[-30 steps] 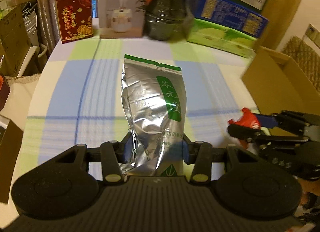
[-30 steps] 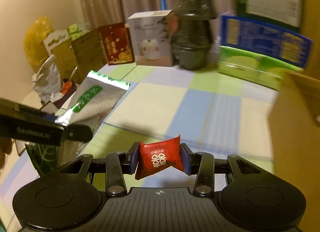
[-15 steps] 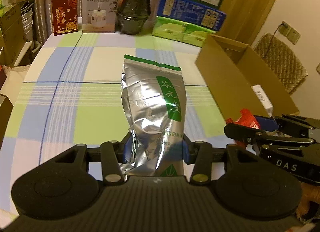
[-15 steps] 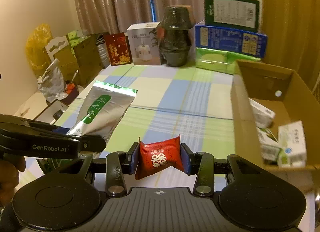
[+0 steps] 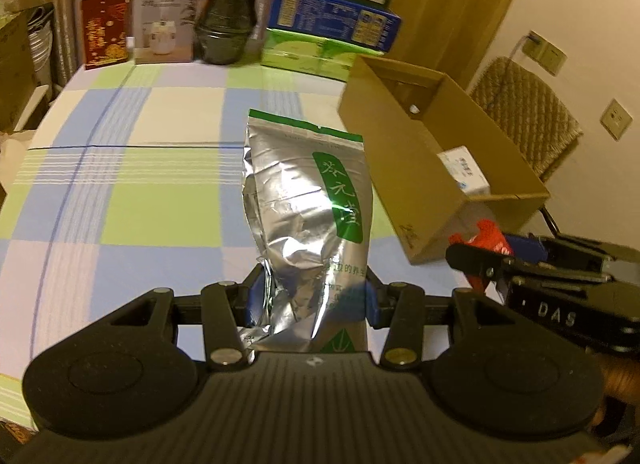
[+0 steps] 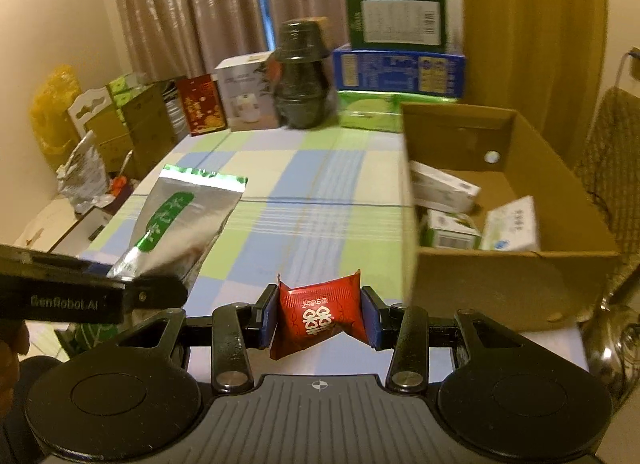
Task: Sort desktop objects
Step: 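Carry the tea pouch and red candy over the cardboard box, then lower both items into the box and open both tools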
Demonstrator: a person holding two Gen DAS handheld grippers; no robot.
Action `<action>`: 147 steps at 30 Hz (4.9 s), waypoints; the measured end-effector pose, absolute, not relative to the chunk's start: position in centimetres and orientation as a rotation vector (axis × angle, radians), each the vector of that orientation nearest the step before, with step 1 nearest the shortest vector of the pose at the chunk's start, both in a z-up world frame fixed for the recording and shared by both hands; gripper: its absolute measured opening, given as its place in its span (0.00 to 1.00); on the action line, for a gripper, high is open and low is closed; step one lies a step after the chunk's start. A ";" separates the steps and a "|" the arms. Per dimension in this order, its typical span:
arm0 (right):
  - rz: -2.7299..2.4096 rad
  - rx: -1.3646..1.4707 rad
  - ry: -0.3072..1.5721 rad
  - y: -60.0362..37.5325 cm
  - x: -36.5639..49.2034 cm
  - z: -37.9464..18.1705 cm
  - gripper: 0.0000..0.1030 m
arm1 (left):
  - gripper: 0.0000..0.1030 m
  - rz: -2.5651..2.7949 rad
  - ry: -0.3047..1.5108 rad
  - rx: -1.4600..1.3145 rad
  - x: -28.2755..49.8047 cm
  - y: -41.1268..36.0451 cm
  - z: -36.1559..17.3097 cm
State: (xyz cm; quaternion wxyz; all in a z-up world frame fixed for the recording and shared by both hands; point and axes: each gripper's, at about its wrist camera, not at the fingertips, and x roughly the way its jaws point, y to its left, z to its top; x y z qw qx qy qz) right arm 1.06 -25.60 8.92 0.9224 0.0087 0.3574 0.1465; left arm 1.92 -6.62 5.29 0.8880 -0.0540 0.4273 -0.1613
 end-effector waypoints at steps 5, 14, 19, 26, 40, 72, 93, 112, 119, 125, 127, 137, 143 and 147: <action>0.256 0.033 0.714 -28.3 0.0 9.5 0.39 | 0.41 -0.376 0.903 -0.111 0.8 -9.4 5.1; 0.174 0.067 0.691 -33.5 -1.2 10.1 0.39 | 0.41 -0.438 0.918 -0.100 -0.6 -14.2 5.3; 0.136 0.078 0.674 -36.1 -1.5 10.6 0.39 | 0.41 -0.458 0.926 -0.102 -0.7 -16.2 5.5; 0.091 0.089 0.664 -38.9 -1.9 10.8 0.39 | 0.41 -0.506 0.939 -0.089 -1.3 -19.2 5.8; 0.051 0.127 0.656 -42.2 -1.9 10.5 0.39 | 0.41 -0.548 0.947 -0.076 -1.3 -23.0 6.5; 0.044 0.096 0.599 -44.4 1.0 13.1 0.39 | 0.41 -0.555 0.897 -0.117 3.2 -26.6 8.9; 0.089 0.042 0.621 -43.7 7.1 13.2 0.39 | 0.41 -0.508 0.874 -0.164 9.3 -26.1 9.2; 0.110 -0.006 0.639 -42.9 12.6 12.5 0.39 | 0.41 -0.493 0.905 -0.225 15.0 -25.9 8.7; 0.111 -0.013 0.640 -43.0 14.1 12.5 0.39 | 0.41 -0.485 0.902 -0.242 16.8 -26.1 9.0; 0.111 -0.010 0.645 -43.1 15.2 12.2 0.39 | 0.41 -0.482 0.906 -0.253 18.0 -26.4 8.8; 0.111 -0.010 0.648 -43.1 15.5 12.1 0.39 | 0.41 -0.481 0.910 -0.257 18.3 -26.5 8.6; 0.111 -0.006 0.660 -43.2 16.6 11.5 0.39 | 0.45 -0.461 0.938 -0.277 19.7 -26.8 7.3; 0.111 0.005 0.669 -43.2 16.7 11.2 0.39 | 0.50 -0.435 0.908 -0.285 19.8 -25.8 7.6; 0.124 0.027 0.671 -42.8 16.9 11.2 0.39 | 0.50 -0.426 0.897 -0.286 19.5 -24.8 7.9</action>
